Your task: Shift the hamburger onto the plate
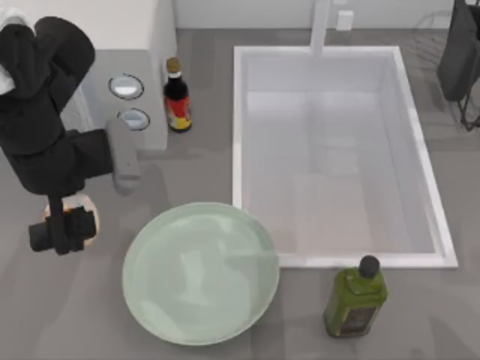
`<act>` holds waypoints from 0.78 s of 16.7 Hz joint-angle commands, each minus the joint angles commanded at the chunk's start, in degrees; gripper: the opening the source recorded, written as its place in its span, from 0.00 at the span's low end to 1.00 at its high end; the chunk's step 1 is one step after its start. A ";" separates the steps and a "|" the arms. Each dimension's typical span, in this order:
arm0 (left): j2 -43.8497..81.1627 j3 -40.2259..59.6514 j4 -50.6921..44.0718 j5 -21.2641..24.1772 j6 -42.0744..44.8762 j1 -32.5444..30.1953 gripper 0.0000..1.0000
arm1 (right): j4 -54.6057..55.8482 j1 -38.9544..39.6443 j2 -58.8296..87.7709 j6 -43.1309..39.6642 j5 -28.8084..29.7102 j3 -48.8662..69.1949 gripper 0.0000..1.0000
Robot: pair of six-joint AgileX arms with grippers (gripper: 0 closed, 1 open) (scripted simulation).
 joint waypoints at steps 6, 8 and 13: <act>5.70 4.44 -1.01 0.03 32.74 -8.62 0.00 | 0.00 0.00 0.00 0.00 0.00 0.00 1.00; 7.57 5.70 -1.26 0.09 45.00 -11.80 0.00 | 0.00 0.00 0.00 0.00 0.00 0.00 1.00; 10.67 8.32 -0.92 0.13 70.47 -18.92 0.00 | 0.00 0.00 0.00 0.00 0.00 0.00 1.00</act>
